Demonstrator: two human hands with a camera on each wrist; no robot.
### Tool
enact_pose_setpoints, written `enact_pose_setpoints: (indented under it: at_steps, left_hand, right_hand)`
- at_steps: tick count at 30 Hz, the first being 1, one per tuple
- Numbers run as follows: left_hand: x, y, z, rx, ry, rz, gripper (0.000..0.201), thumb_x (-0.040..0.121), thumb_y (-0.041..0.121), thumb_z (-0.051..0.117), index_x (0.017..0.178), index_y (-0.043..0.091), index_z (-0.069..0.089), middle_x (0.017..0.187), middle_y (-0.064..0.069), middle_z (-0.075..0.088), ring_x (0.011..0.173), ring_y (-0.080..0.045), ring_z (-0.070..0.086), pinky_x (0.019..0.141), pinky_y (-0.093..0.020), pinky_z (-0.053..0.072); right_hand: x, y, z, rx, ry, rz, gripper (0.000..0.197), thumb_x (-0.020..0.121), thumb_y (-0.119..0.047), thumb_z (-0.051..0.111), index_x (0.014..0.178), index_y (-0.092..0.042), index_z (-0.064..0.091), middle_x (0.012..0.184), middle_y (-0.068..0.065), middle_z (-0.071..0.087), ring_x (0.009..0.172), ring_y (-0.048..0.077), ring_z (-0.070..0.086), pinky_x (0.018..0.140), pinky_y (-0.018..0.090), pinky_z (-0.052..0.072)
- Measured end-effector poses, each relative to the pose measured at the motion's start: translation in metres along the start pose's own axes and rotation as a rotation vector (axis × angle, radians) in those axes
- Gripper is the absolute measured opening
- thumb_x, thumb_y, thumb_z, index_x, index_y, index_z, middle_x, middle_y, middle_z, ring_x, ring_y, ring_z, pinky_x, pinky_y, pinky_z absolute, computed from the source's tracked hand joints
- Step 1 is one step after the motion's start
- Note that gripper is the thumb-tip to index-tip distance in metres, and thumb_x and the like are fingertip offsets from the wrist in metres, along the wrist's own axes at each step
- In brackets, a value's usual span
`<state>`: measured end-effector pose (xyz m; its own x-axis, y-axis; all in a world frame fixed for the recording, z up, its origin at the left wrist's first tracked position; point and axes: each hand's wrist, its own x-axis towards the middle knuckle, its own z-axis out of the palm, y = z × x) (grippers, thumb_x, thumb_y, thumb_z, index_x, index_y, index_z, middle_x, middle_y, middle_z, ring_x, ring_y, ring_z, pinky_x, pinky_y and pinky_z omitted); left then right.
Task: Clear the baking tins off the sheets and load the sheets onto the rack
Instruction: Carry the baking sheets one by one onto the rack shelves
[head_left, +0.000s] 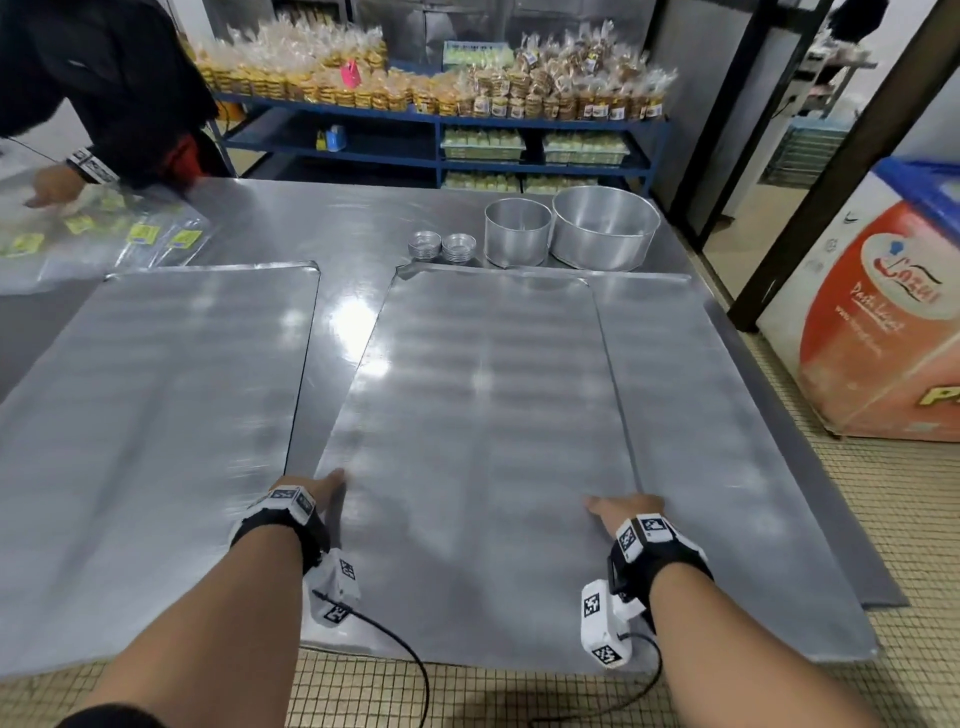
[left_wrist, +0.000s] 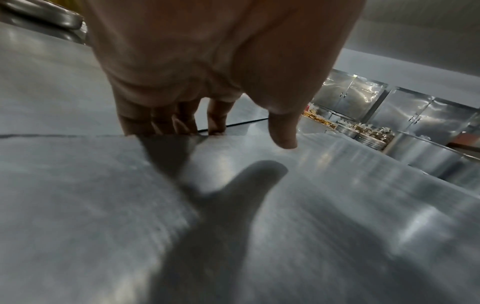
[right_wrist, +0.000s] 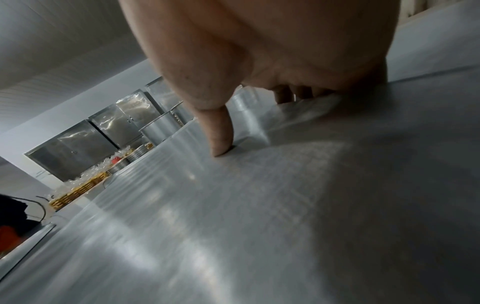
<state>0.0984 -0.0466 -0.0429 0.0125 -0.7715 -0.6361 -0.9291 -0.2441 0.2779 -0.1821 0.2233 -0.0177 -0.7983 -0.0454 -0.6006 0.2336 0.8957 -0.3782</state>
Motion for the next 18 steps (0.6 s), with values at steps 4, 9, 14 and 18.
enact_pose_setpoints:
  at_steps: [4, 9, 14, 18]
  left_hand:
    - [0.009, -0.002, -0.018, 0.147, -0.044, 0.08, 0.079, 0.093, 0.061, 0.052, 0.146, 0.003, 0.043, 0.147, -0.021, 0.046, 0.129, -0.036, 0.051, 0.103, -0.038, 0.043]
    - [0.007, -0.011, -0.051, 0.248, -0.038, 0.136, 0.076, 0.097, 0.057, 0.047, 0.145, -0.002, 0.042, 0.148, -0.023, 0.044, 0.132, -0.034, 0.048, 0.104, -0.036, 0.04]
    - [0.011, -0.045, -0.077, 0.426, -0.009, 0.241, 0.061, 0.103, 0.047, 0.04, 0.153, 0.014, 0.031, 0.154, -0.018, 0.037, 0.138, -0.034, 0.042, 0.112, -0.04, 0.036]
    - [0.019, -0.078, -0.088, 0.388, -0.057, 0.215, 0.079, 0.091, 0.064, 0.051, 0.143, 0.004, 0.047, 0.146, -0.019, 0.048, 0.13, -0.033, 0.05, 0.105, -0.038, 0.039]
  right_hand:
    - [-0.003, -0.003, -0.002, -0.042, -0.022, -0.03, 0.098, 0.068, -0.049, 0.081, 0.139, 0.004, 0.039, 0.139, 0.018, 0.051, 0.121, 0.031, 0.057, 0.1, 0.036, 0.047]
    - [-0.058, -0.012, -0.001, -0.153, -0.046, -0.072, 0.067, 0.095, -0.049, 0.052, 0.143, -0.003, 0.042, 0.15, 0.014, 0.04, 0.138, 0.027, 0.04, 0.115, 0.032, 0.028]
    - [-0.119, -0.005, 0.016, -0.232, 0.003, -0.121, 0.056, 0.102, -0.047, 0.036, 0.144, -0.01, 0.044, 0.154, 0.013, 0.036, 0.14, 0.026, 0.037, 0.115, 0.03, 0.025]
    - [-0.14, 0.016, 0.044, -0.203, 0.025, -0.067, 0.06, 0.098, -0.047, 0.047, 0.143, -0.007, 0.045, 0.151, 0.015, 0.039, 0.137, 0.026, 0.041, 0.111, 0.029, 0.032]
